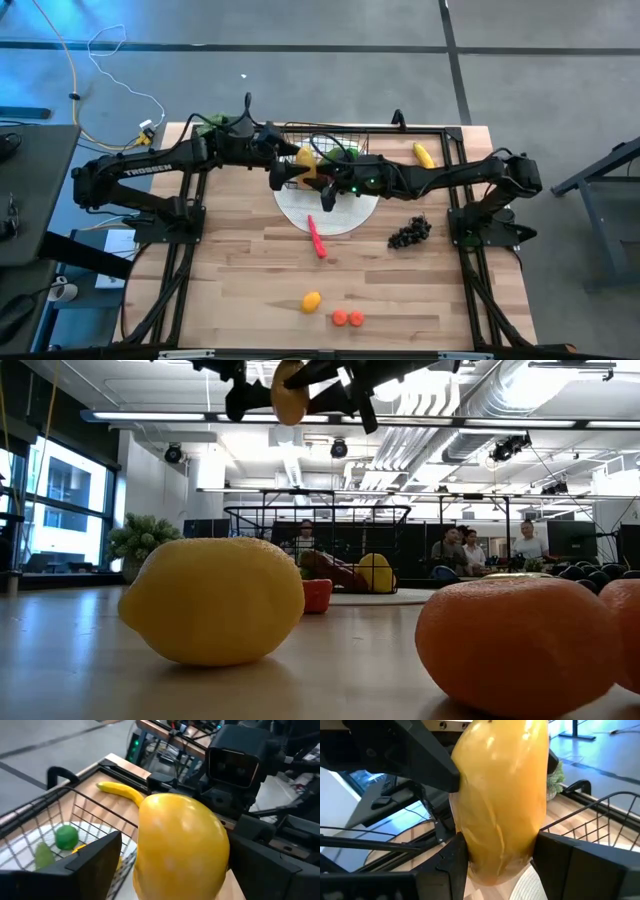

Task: Build produce basket
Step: Put the mango into the wire basket

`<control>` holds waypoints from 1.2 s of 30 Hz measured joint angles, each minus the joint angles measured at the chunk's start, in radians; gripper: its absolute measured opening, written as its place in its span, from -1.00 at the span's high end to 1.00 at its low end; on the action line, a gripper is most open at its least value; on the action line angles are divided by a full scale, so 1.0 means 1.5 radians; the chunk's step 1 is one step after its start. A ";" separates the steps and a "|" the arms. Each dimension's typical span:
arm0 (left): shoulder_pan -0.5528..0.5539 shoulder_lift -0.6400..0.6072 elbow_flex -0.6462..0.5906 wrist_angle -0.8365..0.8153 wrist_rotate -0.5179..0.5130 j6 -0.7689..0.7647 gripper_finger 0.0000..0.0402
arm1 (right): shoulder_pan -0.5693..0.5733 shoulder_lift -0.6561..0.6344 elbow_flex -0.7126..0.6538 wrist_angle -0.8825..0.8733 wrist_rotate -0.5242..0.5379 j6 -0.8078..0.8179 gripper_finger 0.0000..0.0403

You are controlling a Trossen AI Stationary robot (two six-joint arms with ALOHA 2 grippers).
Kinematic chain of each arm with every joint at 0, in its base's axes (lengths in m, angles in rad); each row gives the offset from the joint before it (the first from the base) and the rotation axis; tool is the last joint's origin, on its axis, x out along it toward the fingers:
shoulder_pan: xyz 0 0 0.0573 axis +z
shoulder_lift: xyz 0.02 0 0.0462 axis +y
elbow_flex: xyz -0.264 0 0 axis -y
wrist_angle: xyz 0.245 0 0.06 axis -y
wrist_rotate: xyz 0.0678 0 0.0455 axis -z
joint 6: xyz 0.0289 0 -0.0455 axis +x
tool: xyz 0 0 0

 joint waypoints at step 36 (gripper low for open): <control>-0.010 0.001 0.000 -0.097 -0.177 0.157 0.02 | -0.013 0.000 0.001 -0.048 0.069 0.146 -0.27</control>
